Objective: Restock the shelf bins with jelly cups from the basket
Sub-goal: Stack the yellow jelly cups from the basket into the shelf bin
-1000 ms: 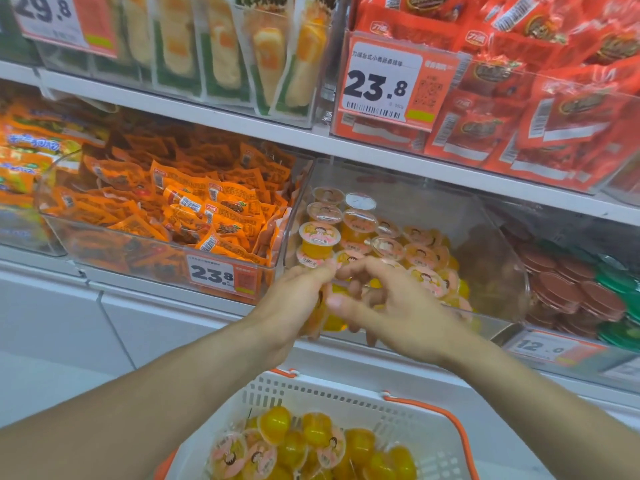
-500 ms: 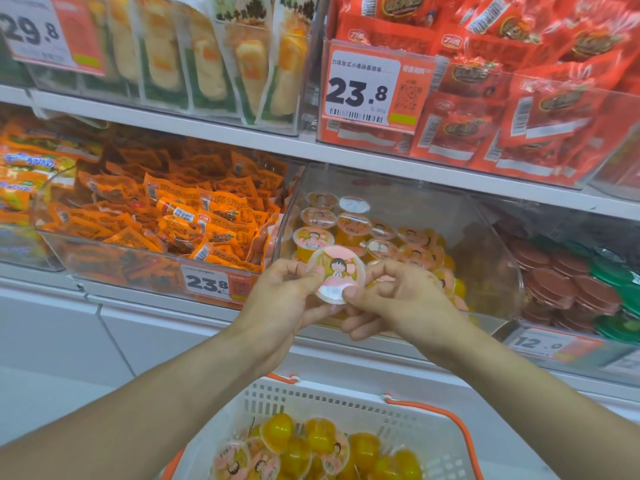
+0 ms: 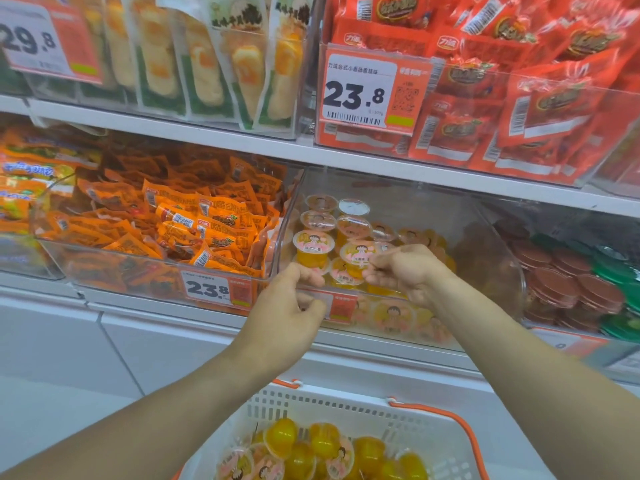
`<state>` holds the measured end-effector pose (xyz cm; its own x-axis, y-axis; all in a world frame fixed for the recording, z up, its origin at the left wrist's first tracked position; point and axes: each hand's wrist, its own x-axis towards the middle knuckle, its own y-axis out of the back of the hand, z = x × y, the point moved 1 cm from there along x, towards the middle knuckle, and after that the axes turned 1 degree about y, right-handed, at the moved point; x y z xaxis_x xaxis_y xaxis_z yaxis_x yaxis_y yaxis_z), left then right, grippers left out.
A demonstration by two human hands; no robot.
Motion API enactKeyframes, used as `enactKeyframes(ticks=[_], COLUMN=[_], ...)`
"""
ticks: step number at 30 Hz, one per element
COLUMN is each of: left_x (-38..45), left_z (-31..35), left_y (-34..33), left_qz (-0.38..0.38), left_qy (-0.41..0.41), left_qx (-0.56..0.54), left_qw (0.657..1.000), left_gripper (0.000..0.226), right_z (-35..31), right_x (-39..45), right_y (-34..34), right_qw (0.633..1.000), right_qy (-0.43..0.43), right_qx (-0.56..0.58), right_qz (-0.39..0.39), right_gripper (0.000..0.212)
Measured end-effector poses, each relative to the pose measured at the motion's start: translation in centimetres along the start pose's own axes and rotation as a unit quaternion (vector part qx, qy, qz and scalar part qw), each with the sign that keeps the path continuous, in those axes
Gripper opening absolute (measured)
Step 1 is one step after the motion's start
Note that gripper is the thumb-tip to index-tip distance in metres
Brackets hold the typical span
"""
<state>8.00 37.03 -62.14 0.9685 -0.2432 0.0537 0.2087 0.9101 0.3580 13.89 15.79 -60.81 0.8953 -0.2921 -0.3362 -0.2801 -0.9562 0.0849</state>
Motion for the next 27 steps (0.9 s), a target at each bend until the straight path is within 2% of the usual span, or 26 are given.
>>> enactKeyframes(ticks=[3,7,16,18,20,22,24,25,27], left_x=[0.2,0.7,1.1,1.2,1.1,0.8,0.4,0.2,0.0], left_z=[-0.2,-0.4,-0.8,-0.8,-0.8,-0.6,-0.3,-0.3,-0.8], left_y=[-0.4,-0.9,-1.0,-1.0,-1.1,-1.1,-1.2,-1.3,-1.6], left_qz=[-0.01,0.005,0.009,0.01,0.012,0.029,0.051,0.051,0.014], left_qy=[-0.037,-0.061,-0.074,-0.078,-0.083,-0.105,-0.142,-0.155,-0.142], left_qx=[0.03,0.054,0.068,0.068,0.063,0.048,0.039,0.042,0.061], left_qw=[0.999,0.997,0.995,0.995,0.994,0.993,0.988,0.986,0.988], left_gripper=[0.018,0.019,0.021,0.021,0.022,0.025,0.026,0.025,0.022], right_z=[0.3,0.3,0.3,0.1,-0.2,-0.6,-1.2,-1.4,-1.3], right_x=[0.7,1.1,1.8,1.7,1.2,0.6,-0.5,-1.5,-3.9], right_y=[0.2,0.1,-0.7,-0.5,0.0,0.7,1.3,1.4,1.0], right_qw=[0.999,0.998,0.998,0.998,0.997,0.985,0.943,0.915,0.881], right_qy=[-0.031,-0.029,-0.009,-0.009,-0.001,0.06,0.186,0.253,0.365], right_qx=[0.0,0.028,0.031,0.013,-0.059,-0.162,-0.268,-0.299,-0.284], right_qz=[-0.034,-0.056,-0.058,-0.059,-0.047,-0.008,0.065,0.094,0.1], right_gripper=[0.006,0.003,0.003,0.009,0.02,0.019,0.013,0.012,0.013])
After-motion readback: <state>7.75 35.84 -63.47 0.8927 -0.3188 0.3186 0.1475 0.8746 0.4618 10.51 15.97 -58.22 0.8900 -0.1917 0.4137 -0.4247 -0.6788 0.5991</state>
